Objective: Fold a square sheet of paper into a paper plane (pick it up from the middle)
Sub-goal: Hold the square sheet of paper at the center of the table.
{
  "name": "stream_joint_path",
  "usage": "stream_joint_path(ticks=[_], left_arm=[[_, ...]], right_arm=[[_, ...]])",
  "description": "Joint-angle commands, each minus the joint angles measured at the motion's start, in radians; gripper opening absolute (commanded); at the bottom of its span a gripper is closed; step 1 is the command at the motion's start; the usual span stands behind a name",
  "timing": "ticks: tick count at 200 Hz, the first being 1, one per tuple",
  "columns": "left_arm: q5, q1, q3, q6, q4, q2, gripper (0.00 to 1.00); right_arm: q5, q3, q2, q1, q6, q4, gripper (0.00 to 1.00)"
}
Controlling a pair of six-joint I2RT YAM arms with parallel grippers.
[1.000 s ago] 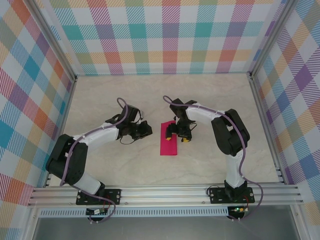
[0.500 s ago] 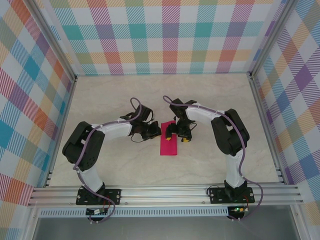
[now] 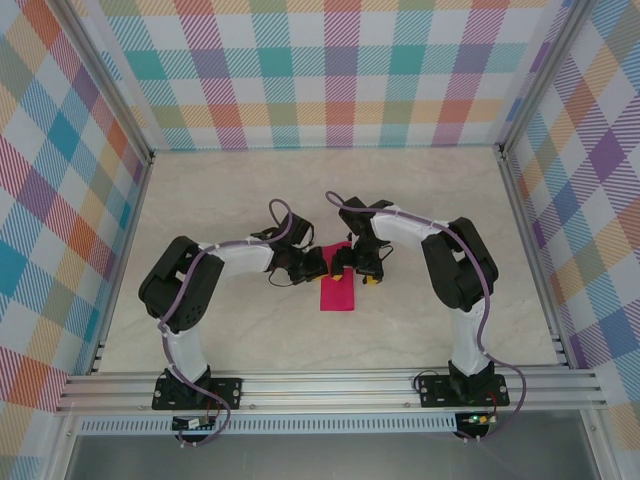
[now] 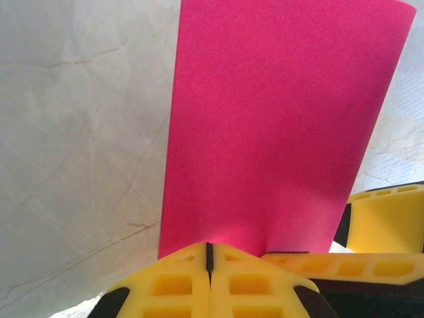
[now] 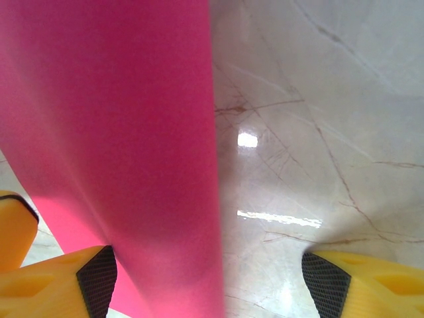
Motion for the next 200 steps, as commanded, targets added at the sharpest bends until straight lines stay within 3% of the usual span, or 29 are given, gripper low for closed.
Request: stream_joint_path(ticks=[1, 94, 162, 179, 188, 200], left_arm=[[-0.012, -0.016, 0.022, -0.008, 0.004, 0.029, 0.00], [-0.070, -0.026, -0.013, -0.002, -0.019, 0.065, 0.00], [-0.083, -0.026, -0.022, 0.002, -0.022, 0.064, 0.00], [-0.083, -0.026, -0.022, 0.005, -0.024, 0.062, 0.00], [-0.084, -0.026, -0.024, 0.005, -0.024, 0.062, 0.00], [-0.084, -0.026, -0.021, 0.005, -0.022, 0.063, 0.00]], right_arm=[[0.099, -0.055, 0.105, -0.007, -0.011, 0.006, 0.80], [0.081, -0.053, 0.064, -0.007, 0.001, 0.028, 0.81], [0.000, -0.122, -0.288, -0.043, 0.029, 0.207, 0.85], [-0.086, -0.194, -0.362, -0.063, 0.056, 0.301, 0.72], [-0.149, -0.228, -0.380, -0.069, 0.072, 0.355, 0.57], [-0.211, -0.263, -0.386, -0.069, 0.103, 0.407, 0.45]])
